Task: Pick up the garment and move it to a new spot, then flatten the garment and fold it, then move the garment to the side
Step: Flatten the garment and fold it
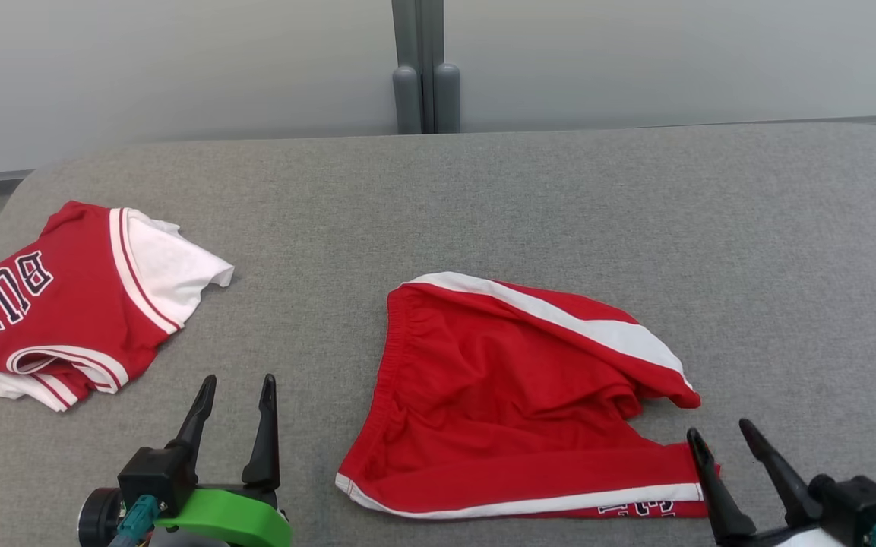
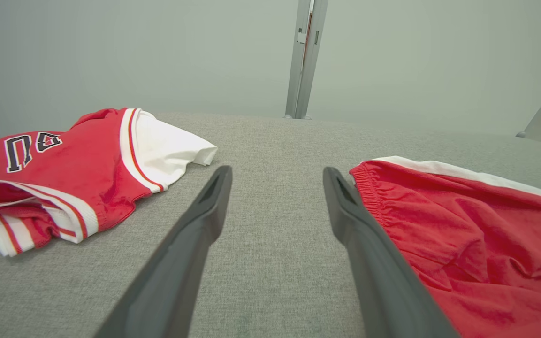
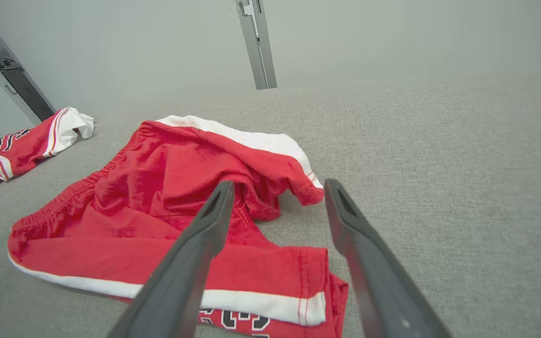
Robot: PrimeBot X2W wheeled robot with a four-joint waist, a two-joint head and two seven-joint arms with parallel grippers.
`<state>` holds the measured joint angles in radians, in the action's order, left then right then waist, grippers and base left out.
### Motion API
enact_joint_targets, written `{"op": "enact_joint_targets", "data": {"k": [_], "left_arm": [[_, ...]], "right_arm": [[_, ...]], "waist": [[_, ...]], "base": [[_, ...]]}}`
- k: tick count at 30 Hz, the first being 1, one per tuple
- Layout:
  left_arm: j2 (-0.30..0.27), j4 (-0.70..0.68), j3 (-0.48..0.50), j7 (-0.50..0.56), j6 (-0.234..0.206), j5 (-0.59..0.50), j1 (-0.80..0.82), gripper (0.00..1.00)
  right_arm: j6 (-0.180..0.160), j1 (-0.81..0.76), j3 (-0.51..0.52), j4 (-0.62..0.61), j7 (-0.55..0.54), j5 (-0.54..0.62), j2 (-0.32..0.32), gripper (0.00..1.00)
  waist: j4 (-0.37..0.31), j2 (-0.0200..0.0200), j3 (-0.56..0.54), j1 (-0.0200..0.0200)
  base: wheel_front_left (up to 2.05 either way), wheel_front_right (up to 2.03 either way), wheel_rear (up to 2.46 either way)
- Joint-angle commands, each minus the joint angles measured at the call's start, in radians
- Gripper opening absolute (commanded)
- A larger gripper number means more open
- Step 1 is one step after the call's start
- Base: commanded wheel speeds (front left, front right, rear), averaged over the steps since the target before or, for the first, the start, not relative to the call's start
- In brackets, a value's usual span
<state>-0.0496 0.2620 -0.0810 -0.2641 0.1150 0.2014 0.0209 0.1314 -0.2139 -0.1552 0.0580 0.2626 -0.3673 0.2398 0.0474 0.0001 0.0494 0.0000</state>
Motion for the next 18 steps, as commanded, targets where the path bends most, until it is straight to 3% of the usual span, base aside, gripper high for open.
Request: {"op": "enact_joint_targets", "data": {"k": [1,10,18], "left_arm": [[-0.002,0.0,0.001,0.0,0.001,0.001,-0.006,1.0],[-0.002,0.003,-0.009,-0.001,-0.001,0.009,0.006,1.0],[-0.002,0.003,-0.019,0.0,-0.003,0.013,0.021,1.0]], "right_arm": [[-0.002,0.03,-0.002,-0.007,0.003,0.008,0.018,1.0],[-0.002,0.239,-0.059,0.138,-0.033,0.019,0.1,1.0],[-0.002,0.411,-0.164,0.362,-0.095,-0.009,0.107,1.0]], "waist": [[0.005,-0.0001,-0.002,0.0],[0.041,-0.0001,0.002,0.0],[0.079,-0.0001,0.021,0.0]], "base": [[0.0,0.0,0.0],[0.0,0.0,0.0],[0.0,0.0,0.0]]}}
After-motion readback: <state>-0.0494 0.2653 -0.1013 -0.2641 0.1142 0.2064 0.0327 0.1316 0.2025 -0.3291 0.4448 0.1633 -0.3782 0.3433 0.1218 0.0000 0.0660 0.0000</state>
